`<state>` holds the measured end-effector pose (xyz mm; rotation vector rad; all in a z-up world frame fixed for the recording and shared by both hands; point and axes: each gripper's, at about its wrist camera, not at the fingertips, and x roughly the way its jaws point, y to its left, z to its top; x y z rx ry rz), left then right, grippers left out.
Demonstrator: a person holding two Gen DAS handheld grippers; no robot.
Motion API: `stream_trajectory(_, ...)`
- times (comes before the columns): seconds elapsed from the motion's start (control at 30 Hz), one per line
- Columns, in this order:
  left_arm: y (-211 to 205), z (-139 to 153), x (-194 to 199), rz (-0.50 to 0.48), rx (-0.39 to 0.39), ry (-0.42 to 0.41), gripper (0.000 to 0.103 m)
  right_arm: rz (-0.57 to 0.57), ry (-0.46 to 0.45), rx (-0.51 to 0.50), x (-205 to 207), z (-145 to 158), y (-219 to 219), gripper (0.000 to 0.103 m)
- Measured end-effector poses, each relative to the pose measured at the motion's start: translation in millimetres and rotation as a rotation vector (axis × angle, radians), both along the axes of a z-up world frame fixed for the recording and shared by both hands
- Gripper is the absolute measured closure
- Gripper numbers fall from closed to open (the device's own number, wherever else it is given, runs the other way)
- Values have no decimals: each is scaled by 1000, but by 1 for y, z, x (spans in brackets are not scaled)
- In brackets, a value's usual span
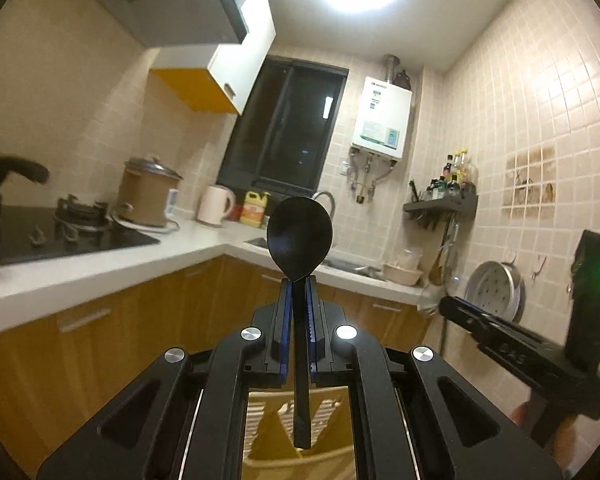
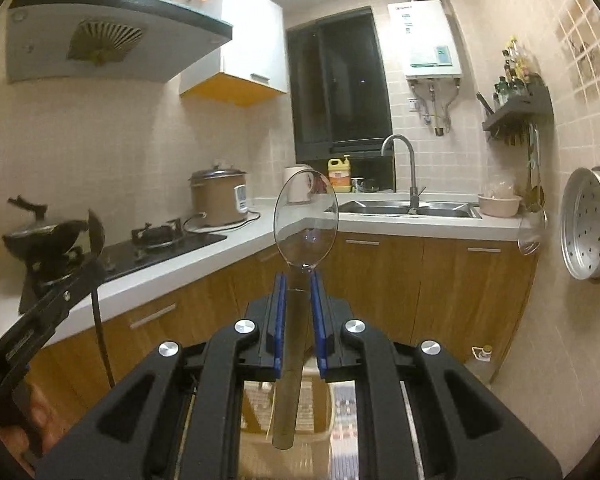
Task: Organize utensils
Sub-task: 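Lift the black spoon with the left tool while the right tool carries the clear spoon over the basket, then open both tools to drop the spoons into the basket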
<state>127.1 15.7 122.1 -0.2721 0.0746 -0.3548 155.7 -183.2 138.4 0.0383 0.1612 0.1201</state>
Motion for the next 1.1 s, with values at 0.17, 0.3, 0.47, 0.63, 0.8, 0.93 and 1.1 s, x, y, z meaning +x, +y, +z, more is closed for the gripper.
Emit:
stream_trajectory(0.17, -2, -19, 23, 13, -1, 23, 98, -24, -11, -14, 29, -17, 3, 93)
stream_trajectory(0.3, -7, -35, 33, 50, 44, 51, 98, -43, -14, -60, 39, -40, 7, 93)
stream_trajectory(0.47, -3, -48, 38, 68, 61, 78, 97, -31, 11, -56, 46, -55, 5, 92)
stream_trajectory(0.63, 4, -48, 29, 70, 71, 79, 75, -7, 36, -48, 38, -60, 1, 92)
stream_trajectory(0.8, 10, -48, 18, 62, 74, 97, 70, 21, 76, -19, 24, -67, 0, 86)
stream_trajectory(0.93, 18, -44, 4, 67, 66, 98, 70, 13, 79, 4, 6, -66, -7, 84)
stream_trajectory(1.1, 34, -38, -17, 67, 39, 138, 69, 30, 101, 25, -19, -61, -17, 72)
